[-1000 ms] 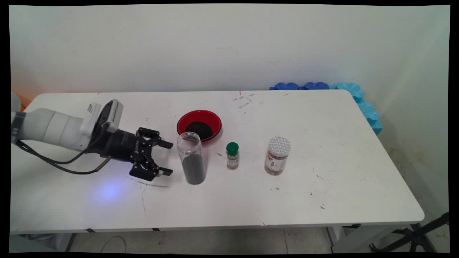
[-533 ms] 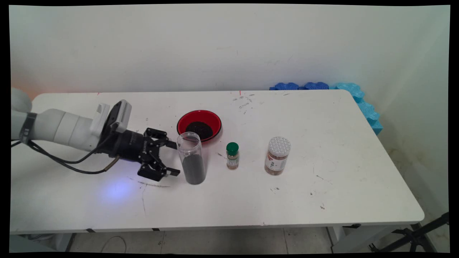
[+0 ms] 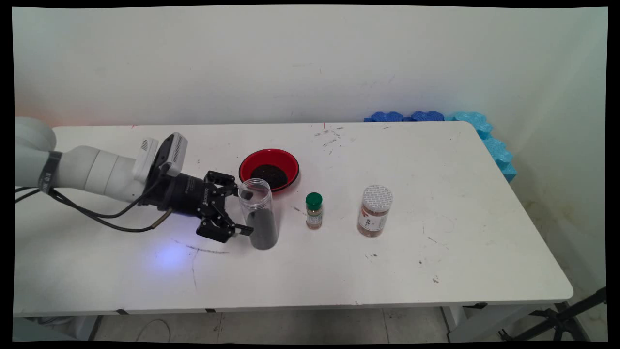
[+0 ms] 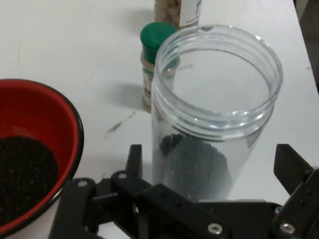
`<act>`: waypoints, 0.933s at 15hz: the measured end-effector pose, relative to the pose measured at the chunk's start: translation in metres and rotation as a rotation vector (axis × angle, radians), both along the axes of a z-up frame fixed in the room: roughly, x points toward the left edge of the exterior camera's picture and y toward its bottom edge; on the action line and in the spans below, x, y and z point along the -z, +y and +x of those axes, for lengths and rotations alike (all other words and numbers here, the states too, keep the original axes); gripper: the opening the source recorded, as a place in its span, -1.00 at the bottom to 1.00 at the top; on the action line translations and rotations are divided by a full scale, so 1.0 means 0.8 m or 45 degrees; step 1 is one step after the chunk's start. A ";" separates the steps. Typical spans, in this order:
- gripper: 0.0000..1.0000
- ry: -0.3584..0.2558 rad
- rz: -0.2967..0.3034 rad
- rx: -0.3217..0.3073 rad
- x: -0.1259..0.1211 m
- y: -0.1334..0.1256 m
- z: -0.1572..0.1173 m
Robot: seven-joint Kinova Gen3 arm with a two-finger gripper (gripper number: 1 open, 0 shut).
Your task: Pick up the black seasoning powder from the table
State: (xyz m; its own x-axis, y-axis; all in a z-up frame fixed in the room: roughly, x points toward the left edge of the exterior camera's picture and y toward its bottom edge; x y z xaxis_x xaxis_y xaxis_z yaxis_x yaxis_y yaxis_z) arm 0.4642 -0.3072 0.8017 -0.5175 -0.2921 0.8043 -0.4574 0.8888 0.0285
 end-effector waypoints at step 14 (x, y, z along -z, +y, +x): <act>1.00 0.031 -0.014 -0.010 -0.005 -0.011 -0.014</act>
State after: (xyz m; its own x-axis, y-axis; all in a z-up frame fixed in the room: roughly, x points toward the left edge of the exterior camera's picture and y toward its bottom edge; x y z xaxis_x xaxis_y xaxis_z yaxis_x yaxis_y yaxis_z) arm 0.4528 -0.3162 0.8054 -0.4954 -0.2873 0.8198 -0.4640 0.8854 0.0299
